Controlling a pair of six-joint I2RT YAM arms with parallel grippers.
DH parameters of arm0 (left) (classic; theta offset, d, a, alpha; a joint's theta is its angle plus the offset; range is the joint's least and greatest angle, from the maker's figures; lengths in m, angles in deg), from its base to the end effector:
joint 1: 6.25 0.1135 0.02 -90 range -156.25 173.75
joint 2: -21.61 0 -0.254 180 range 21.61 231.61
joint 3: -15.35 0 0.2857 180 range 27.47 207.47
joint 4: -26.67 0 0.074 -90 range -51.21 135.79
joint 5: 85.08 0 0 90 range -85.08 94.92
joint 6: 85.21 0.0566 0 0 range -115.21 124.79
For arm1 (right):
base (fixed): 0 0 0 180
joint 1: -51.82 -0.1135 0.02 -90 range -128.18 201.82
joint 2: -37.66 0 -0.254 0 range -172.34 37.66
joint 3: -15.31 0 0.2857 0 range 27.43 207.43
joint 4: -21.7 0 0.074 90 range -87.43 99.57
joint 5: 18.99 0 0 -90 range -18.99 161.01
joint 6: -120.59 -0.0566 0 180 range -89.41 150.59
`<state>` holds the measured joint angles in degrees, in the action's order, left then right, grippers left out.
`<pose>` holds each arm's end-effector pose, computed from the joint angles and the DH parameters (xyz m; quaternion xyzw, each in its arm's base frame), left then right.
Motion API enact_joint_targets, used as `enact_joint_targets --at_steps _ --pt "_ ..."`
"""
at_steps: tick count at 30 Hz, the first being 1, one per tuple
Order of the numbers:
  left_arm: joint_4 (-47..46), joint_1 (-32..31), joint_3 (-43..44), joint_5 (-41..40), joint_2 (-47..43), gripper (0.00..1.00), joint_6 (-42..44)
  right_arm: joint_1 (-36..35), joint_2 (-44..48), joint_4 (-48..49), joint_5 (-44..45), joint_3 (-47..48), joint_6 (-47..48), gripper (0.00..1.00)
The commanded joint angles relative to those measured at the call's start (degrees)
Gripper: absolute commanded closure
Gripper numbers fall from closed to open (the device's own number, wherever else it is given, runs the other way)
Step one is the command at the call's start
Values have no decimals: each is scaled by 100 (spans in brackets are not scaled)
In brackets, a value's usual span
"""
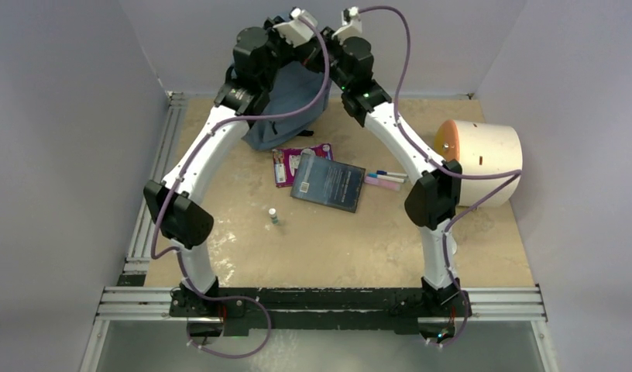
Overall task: Pack the student bag
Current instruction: Unzip the student bag at the center of the board.
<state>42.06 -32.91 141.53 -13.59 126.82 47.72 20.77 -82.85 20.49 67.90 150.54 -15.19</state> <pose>0.4375 -0.1995 0.4733 0.2806 0.6125 0.2104 0.7084 0.4715 0.2874 0.4354 0.0582 0.6164 0.5010 0.6047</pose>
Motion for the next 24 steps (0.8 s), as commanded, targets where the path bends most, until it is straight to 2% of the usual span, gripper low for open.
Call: enact_joint_targets --at_steps 1,7,12,15,19,21,24 --pt "-376 2 1186 -150 -315 100 -189 229 300 1003 -200 896 375 100" --pt "271 3 1447 93 -612 100 -884 521 647 905 -14 1101 671 100" --pt "1100 62 1198 80 -661 100 -1561 733 829 214 360 1035 1335 100" --pt "1937 496 1208 348 -493 100 -2441 905 745 -306 509 1091 1556 100" --pt "3316 1548 1241 1553 -185 100 -3939 1119 603 -728 505 1040 1776 100" --pt "3408 1934 654 2065 -367 100 -4488 1147 540 -740 401 948 1896 100" --pt "2661 2567 -1266 2869 -1125 100 -5322 1149 301 -696 169 994 1930 100"
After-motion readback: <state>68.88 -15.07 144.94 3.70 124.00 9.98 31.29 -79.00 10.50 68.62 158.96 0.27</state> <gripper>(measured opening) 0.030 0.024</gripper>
